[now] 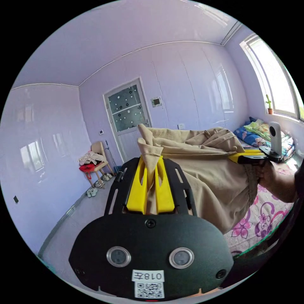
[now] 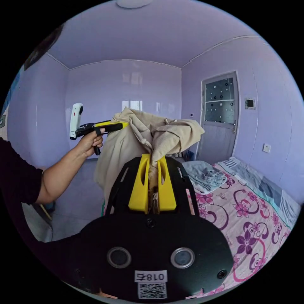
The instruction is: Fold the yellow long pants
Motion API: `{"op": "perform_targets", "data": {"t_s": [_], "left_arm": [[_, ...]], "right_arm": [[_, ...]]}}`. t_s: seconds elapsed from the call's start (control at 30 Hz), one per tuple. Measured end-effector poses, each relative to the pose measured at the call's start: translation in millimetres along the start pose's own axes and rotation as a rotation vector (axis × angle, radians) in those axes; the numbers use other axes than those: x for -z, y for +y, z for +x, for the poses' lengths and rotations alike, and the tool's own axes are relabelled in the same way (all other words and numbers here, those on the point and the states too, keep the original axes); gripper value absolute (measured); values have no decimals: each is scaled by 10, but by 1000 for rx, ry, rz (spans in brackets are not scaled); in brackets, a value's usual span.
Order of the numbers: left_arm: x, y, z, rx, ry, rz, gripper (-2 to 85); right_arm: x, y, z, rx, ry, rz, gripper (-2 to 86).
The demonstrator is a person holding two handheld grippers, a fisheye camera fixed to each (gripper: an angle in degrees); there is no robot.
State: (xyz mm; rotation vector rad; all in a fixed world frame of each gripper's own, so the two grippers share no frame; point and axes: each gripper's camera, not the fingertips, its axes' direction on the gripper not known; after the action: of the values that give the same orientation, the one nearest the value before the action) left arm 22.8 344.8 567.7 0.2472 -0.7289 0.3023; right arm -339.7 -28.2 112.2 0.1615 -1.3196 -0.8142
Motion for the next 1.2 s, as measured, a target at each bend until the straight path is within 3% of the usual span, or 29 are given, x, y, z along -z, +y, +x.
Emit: {"op": "perform_targets", "data": {"t_s": [0.13, 0.2, 0.27, 0.33, 0.4, 0.5, 0.6, 0.67, 0.8, 0.83, 0.93, 1.03, 1.1, 1.2], "left_arm": [[-1148, -60, -706, 11, 40, -186, 38], [-2040, 169, -1058, 133, 90, -279, 75], [-2571, 482, -1231, 285, 110, -396, 106], [-2701, 831, -1338, 448, 142, -351, 118], [-2516, 1182, -1398, 555, 142, -184, 114], [-2243, 1409, -1349, 530, 220, -110, 100], [-2069, 1555, -1088, 431, 261, -151, 89], [-2115, 1671, -969, 397, 229, -219, 84], [-2637, 2044, -965, 430, 242, -484, 82], [-2660, 2078, -970, 439, 243, -495, 81], [-2398, 2056, -998, 479, 216, -381, 82], [-1775, 1930, -819, 500, 306, -91, 84], [-1367, 1945, -374, 473, 502, 130, 79], [-1176, 2169, 318, 485, 708, 303, 70]], "right_arm": [[-1456, -153, 225, -228, -18, -70, 32], [-2117, -72, 401, -328, 14, -135, 37], [-3022, 192, 606, -392, 168, -339, 48], [-3542, 487, 778, -447, 235, -546, 57], [-3644, 602, 890, -510, 212, -528, 65], [-3498, 483, 956, -534, 141, -425, 84], [-3102, 352, 794, -478, 96, -252, 86], [-2922, 346, 433, -312, 15, -172, 71], [-3157, 555, -68, -90, 104, -363, 47], [-3360, 667, -121, -60, 119, -529, 40], [-3352, 629, -100, -64, 108, -564, 23], [-2974, 396, 54, -129, 97, -406, 17], [-2663, 319, 179, -145, 143, -290, 21], [-2248, 332, 537, -201, 182, -200, 42]]}}
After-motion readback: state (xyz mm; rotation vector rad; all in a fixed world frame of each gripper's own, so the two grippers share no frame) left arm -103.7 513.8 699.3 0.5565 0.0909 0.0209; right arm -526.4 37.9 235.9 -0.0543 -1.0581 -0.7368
